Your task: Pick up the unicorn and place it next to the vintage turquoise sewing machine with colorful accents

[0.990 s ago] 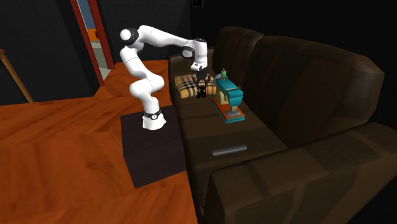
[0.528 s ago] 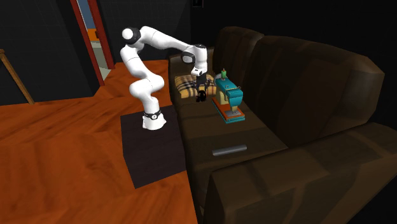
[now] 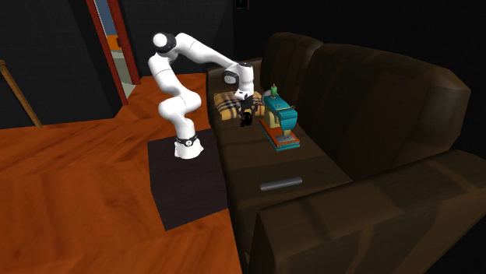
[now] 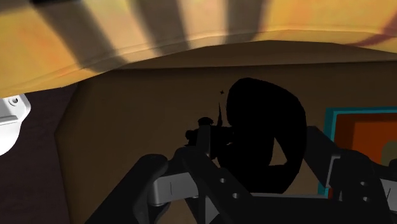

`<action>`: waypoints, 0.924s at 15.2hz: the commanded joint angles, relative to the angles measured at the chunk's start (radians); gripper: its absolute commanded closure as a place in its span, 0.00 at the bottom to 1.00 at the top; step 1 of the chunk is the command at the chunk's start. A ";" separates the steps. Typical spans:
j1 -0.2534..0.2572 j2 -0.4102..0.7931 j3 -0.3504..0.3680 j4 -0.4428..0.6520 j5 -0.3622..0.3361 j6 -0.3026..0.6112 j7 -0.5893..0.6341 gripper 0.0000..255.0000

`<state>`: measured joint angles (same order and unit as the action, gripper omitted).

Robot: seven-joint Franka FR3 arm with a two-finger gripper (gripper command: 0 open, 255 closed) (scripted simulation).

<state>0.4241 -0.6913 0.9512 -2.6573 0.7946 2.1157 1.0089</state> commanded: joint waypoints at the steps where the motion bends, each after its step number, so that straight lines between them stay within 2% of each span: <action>1: -0.007 0.021 0.026 -0.017 0.012 0.033 -0.005 1.00; 9: -0.006 0.031 0.031 -0.021 0.013 0.045 -0.005 1.00; 10: -0.003 0.028 0.029 -0.021 0.014 0.043 -0.004 0.00; 14: -0.002 0.022 0.018 -0.026 0.011 0.037 -0.011 0.00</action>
<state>0.4223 -0.6709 0.9678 -2.6812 0.8053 2.1526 0.9982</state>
